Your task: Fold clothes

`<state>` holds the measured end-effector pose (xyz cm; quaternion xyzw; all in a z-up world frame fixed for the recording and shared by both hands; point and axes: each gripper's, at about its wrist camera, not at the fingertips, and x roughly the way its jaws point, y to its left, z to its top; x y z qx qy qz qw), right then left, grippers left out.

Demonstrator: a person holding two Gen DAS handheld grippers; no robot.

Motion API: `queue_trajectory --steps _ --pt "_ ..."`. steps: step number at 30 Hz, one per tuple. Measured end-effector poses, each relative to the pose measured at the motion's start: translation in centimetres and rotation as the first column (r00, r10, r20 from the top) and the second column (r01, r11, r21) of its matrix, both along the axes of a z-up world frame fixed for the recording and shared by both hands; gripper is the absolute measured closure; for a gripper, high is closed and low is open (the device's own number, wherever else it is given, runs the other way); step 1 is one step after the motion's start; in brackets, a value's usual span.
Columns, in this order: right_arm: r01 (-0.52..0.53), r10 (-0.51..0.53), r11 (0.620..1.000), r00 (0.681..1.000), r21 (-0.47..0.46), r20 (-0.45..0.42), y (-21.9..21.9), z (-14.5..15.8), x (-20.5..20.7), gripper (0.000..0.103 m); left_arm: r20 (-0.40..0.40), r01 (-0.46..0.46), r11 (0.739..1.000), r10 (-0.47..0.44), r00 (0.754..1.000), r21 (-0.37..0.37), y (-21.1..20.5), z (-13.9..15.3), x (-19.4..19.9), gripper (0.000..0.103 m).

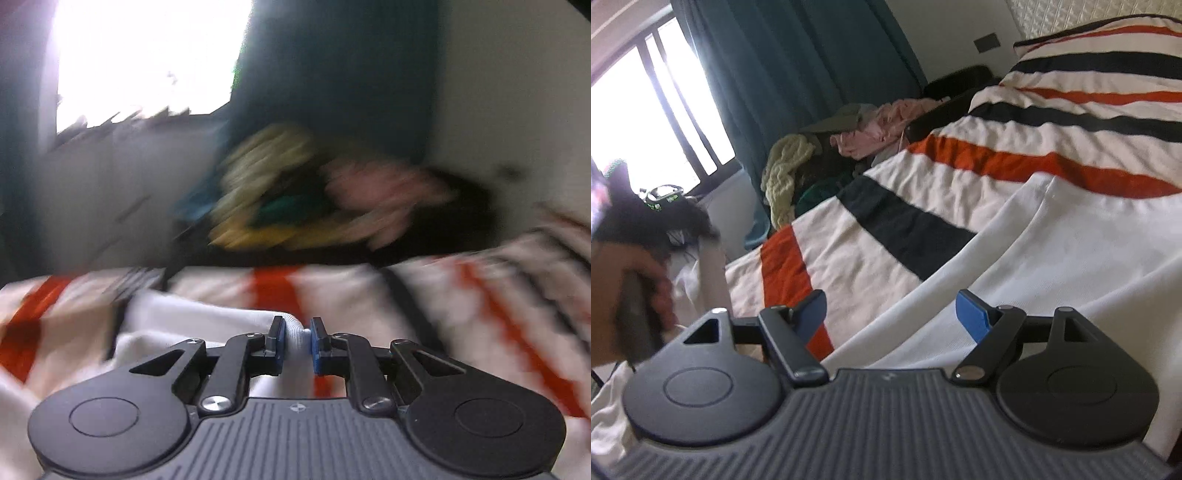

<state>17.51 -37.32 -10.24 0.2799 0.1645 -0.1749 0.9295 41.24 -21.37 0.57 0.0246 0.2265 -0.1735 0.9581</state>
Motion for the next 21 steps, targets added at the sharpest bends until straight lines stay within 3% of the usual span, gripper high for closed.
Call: queue_trajectory --steps 2,6,8,9,11,13,16,21 --pt "0.019 -0.019 1.000 1.000 0.000 0.006 -0.3 0.2 -0.2 0.024 0.019 0.082 0.997 -0.081 0.996 -0.012 -1.2 1.4 -2.3 0.089" --pt "0.045 -0.044 0.999 0.999 -0.016 0.019 -0.6 0.4 -0.6 0.024 -0.009 0.203 0.979 -0.203 0.979 -0.004 -2.5 1.0 -5.1 0.084" --pt "0.049 -0.048 0.998 0.999 -0.029 0.022 -0.7 0.3 -0.6 0.024 -0.038 0.220 0.975 -0.219 0.975 0.024 -2.6 0.2 -6.2 0.074" --pt "0.049 -0.048 0.998 0.999 -0.031 0.023 -0.7 0.3 -0.7 0.024 -0.066 0.224 0.974 -0.223 0.973 0.019 -2.0 -0.1 -6.7 0.074" --pt "0.043 -0.042 0.999 0.999 -0.026 0.023 -0.8 0.3 -0.7 0.024 -0.117 0.230 0.973 -0.228 0.967 0.007 -0.9 -0.6 -7.9 0.056" --pt "0.037 -0.037 0.999 0.999 -0.021 0.024 -0.8 0.2 -0.6 0.024 -0.128 0.202 0.979 -0.202 0.971 -0.019 1.4 -0.6 -10.3 0.043" --pt "0.025 -0.024 1.000 0.999 -0.015 0.027 -0.8 0.2 -0.6 0.024 -0.132 0.146 0.989 -0.149 0.980 -0.034 6.4 -0.7 -14.4 0.035" --pt "-0.083 0.085 0.996 0.995 -0.044 0.045 0.5 0.8 -0.1 0.023 -0.041 -0.035 0.997 0.038 0.998 0.069 13.7 -2.2 -23.1 0.028"
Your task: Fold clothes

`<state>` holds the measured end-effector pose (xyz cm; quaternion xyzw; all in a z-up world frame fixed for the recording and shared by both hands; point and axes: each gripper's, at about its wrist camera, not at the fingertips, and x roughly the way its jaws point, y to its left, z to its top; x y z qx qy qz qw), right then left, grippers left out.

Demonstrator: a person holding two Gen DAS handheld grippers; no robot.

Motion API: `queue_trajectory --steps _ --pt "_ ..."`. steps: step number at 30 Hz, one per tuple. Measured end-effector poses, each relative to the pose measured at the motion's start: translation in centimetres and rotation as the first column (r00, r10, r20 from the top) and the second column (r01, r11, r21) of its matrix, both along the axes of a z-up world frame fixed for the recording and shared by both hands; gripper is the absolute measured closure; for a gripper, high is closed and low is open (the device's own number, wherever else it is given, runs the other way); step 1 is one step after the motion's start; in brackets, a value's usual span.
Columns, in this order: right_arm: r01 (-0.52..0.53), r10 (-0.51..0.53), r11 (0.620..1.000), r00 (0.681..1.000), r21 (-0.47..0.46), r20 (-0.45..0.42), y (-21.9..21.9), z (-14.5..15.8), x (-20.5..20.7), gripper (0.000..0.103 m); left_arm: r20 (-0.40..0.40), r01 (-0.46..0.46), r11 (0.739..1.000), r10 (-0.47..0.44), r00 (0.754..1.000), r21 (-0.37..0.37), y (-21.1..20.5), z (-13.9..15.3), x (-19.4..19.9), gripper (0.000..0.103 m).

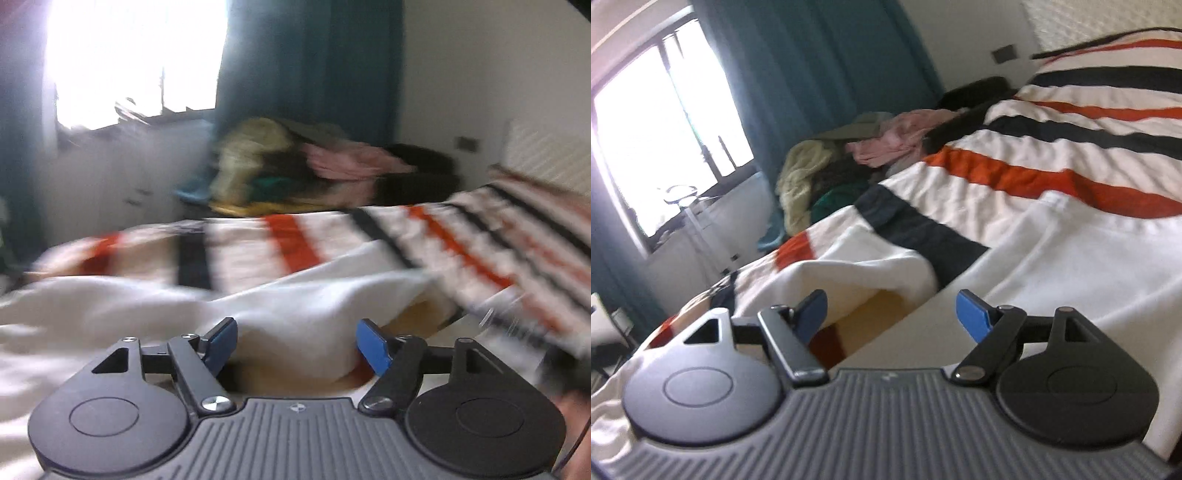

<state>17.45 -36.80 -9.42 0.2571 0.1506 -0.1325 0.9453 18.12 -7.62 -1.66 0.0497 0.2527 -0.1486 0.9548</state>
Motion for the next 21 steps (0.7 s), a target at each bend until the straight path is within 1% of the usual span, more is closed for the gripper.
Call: queue_trajectory --steps 2,4,7,9,11,14,16,19,21 --pt "-0.029 0.029 0.999 1.000 -0.020 0.008 0.5 0.4 -0.1 0.023 0.010 -0.073 0.997 0.073 0.997 0.000 2.5 -0.8 -2.7 0.028" --pt "-0.045 0.046 0.998 0.999 -0.043 0.014 0.9 0.8 -0.4 0.023 -0.007 -0.127 0.990 0.127 0.992 -0.054 4.6 -1.4 -4.4 0.025" --pt "-0.054 0.055 0.996 0.998 -0.073 0.011 1.5 1.4 -1.0 0.023 0.003 -0.191 0.975 0.193 0.981 -0.110 6.6 -1.9 -6.2 0.023" --pt "-0.063 0.064 0.996 0.998 -0.065 0.004 1.5 2.0 -1.3 0.023 -0.001 -0.201 0.970 0.202 0.979 -0.138 7.4 -2.1 -6.7 0.022" --pt "-0.104 0.104 0.994 0.995 -0.045 -0.012 1.7 2.5 -1.3 0.024 -0.006 -0.210 0.964 0.211 0.977 -0.162 8.2 -2.4 -7.2 0.022" --pt "-0.147 0.147 0.988 0.989 -0.037 -0.007 2.4 3.4 -1.6 0.024 -0.016 -0.219 0.964 0.219 0.976 -0.154 8.6 -2.8 -7.6 0.022" --pt "-0.156 0.156 0.987 0.988 -0.049 0.002 2.8 3.8 -2.0 0.024 -0.023 -0.220 0.962 0.219 0.975 -0.162 8.6 -2.8 -7.7 0.022" --pt "-0.144 0.144 0.983 0.990 -0.111 -0.006 3.3 4.0 -2.3 0.024 -0.028 -0.226 0.958 0.224 0.974 -0.177 8.3 -2.5 -7.2 0.022" --pt "-0.144 0.143 0.983 0.990 -0.115 -0.013 3.4 4.0 -2.4 0.024 -0.032 -0.239 0.951 0.237 0.971 -0.194 8.5 -2.4 -7.0 0.021"
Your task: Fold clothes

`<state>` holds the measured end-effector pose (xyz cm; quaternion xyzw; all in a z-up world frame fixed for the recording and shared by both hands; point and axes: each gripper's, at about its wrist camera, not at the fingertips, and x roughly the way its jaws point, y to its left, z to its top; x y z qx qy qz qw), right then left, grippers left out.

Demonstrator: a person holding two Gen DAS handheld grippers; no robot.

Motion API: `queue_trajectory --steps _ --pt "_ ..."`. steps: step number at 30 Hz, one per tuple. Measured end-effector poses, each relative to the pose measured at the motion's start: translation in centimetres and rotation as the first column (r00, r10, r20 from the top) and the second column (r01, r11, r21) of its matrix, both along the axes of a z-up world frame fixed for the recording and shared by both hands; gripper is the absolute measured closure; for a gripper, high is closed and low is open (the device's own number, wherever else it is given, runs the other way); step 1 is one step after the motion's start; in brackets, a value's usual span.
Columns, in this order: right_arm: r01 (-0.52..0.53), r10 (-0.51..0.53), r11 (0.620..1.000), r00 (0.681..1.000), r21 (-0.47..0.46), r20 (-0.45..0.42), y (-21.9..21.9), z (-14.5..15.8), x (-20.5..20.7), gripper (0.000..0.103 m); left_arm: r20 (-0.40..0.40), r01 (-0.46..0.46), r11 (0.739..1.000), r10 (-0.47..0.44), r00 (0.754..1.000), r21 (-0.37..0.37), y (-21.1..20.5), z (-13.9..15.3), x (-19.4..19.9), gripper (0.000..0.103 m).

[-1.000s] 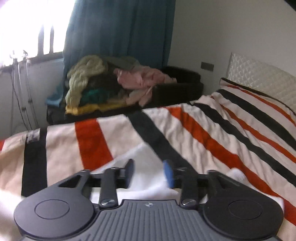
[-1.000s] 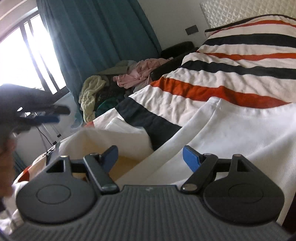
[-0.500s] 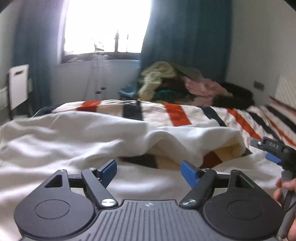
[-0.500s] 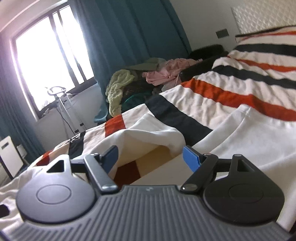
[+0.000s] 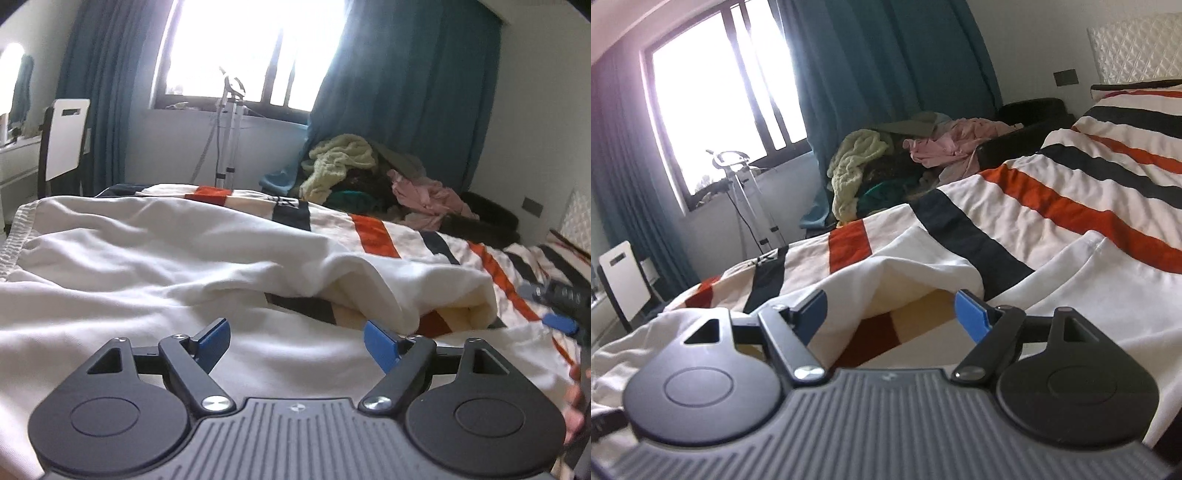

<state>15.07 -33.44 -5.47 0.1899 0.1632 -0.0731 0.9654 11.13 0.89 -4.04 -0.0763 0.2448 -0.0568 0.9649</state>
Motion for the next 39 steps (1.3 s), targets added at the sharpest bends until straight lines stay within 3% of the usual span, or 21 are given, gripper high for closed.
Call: queue_trajectory --steps 3,13,18,28,35,39 --pt "-0.004 0.004 1.000 1.000 -0.001 -0.009 0.1 -0.1 0.1 0.024 -0.007 -0.018 1.000 0.018 1.000 -0.014 0.3 0.0 0.2 0.021" --pt "-0.019 0.021 0.998 0.999 0.067 -0.024 -0.3 -0.9 0.7 0.024 -0.032 -0.019 0.999 0.021 0.999 0.043 -0.7 -1.1 0.5 0.020" --pt "-0.007 0.007 0.999 1.000 0.036 -0.013 -0.3 -0.6 0.8 0.024 -0.035 -0.011 0.997 0.013 0.999 0.072 -1.4 -1.5 0.4 0.019" --pt "-0.021 0.020 0.990 1.000 0.143 0.010 -1.8 -0.6 1.0 0.023 -0.047 0.006 0.993 -0.001 0.999 0.118 -2.1 -2.3 0.3 0.018" --pt "-0.044 0.043 0.900 0.999 0.433 0.011 -5.2 -2.6 2.5 0.023 -0.068 0.017 0.989 -0.008 0.998 0.146 -2.8 -3.1 0.3 0.017" --pt "-0.023 0.039 0.789 0.999 0.614 -0.013 -7.5 -4.9 3.4 0.023 -0.084 0.019 0.988 -0.007 0.996 0.151 -3.0 -3.5 0.5 0.016"
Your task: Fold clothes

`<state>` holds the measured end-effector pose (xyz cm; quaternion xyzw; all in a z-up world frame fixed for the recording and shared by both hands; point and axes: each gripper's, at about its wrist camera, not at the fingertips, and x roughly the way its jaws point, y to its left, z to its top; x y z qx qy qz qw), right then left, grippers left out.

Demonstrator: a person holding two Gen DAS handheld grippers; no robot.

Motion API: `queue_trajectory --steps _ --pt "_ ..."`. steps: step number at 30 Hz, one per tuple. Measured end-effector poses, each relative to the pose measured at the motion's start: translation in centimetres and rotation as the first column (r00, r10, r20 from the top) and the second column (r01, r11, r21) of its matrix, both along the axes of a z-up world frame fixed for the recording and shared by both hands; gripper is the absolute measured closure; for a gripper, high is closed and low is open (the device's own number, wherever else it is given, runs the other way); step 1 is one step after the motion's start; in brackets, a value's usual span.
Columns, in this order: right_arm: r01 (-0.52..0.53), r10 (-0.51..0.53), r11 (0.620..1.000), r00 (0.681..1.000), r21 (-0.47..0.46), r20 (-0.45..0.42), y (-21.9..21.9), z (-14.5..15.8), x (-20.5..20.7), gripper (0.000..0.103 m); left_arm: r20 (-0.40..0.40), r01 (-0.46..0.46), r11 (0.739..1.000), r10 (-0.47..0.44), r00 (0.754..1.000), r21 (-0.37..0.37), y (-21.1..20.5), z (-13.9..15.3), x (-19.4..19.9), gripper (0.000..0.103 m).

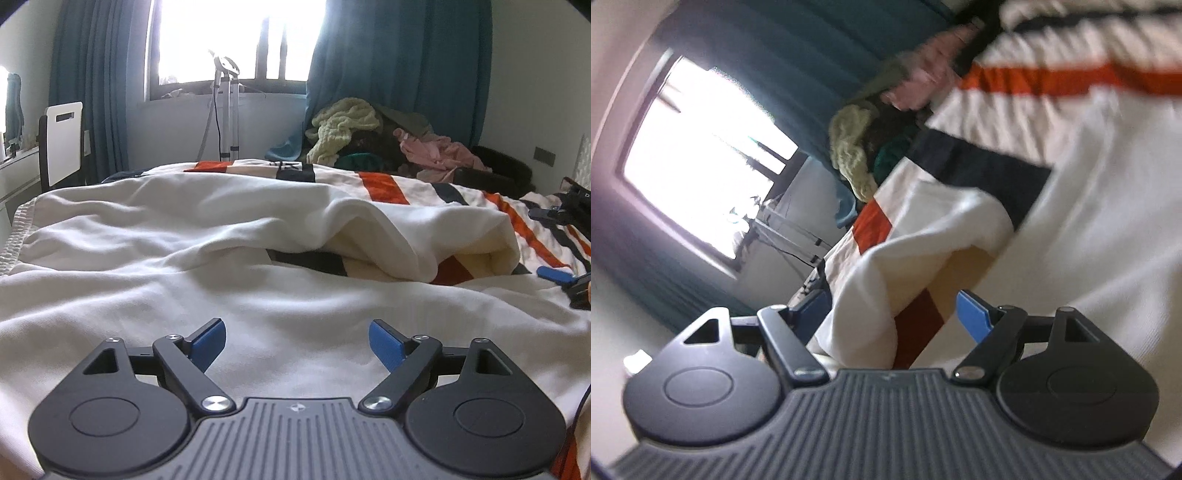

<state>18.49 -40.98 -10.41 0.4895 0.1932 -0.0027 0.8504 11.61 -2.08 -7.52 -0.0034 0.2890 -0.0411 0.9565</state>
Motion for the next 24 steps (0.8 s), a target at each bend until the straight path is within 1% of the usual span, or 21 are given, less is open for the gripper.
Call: queue_trajectory --steps 3,5,9,14,16,20,22,24 --pt "-0.025 0.025 0.983 1.000 0.181 0.000 -1.2 -2.0 1.0 0.023 -0.007 -0.004 1.000 0.004 1.000 0.001 -0.1 -0.2 0.1 0.016" --pt "-0.047 0.044 0.965 0.999 0.257 0.015 -1.6 -2.8 1.8 0.023 -0.011 -0.008 1.000 0.008 1.000 0.004 -0.2 -0.4 0.2 0.015" --pt "-0.058 0.047 0.941 0.998 0.333 0.040 -2.0 -3.6 3.2 0.023 -0.032 -0.019 1.000 0.019 0.999 0.016 -0.3 -1.0 0.5 0.014" --pt "-0.037 0.004 0.877 0.997 0.480 0.071 -3.4 -4.8 4.8 0.023 -0.045 -0.023 1.000 0.024 0.999 0.018 -0.5 -1.5 0.9 0.014" --pt "-0.022 -0.010 0.862 0.998 0.507 0.061 -3.9 -5.1 5.6 0.023 -0.048 -0.021 1.000 0.021 0.999 0.008 -0.7 -1.7 1.2 0.014" --pt "0.007 -0.020 0.846 1.000 0.533 0.018 -4.3 -6.1 8.3 0.023 -0.057 -0.017 1.000 0.017 0.998 -0.014 -1.1 -2.1 2.0 0.014" --pt "0.027 -0.022 0.850 1.000 0.526 -0.014 -4.3 -6.6 10.0 0.023 -0.063 -0.018 0.999 0.016 0.998 -0.029 -1.2 -2.3 2.5 0.013" --pt "0.057 -0.041 0.868 0.998 0.493 -0.044 -4.4 -7.1 11.6 0.023 -0.072 -0.025 0.998 0.021 0.997 -0.058 -1.0 -2.6 3.1 0.013"
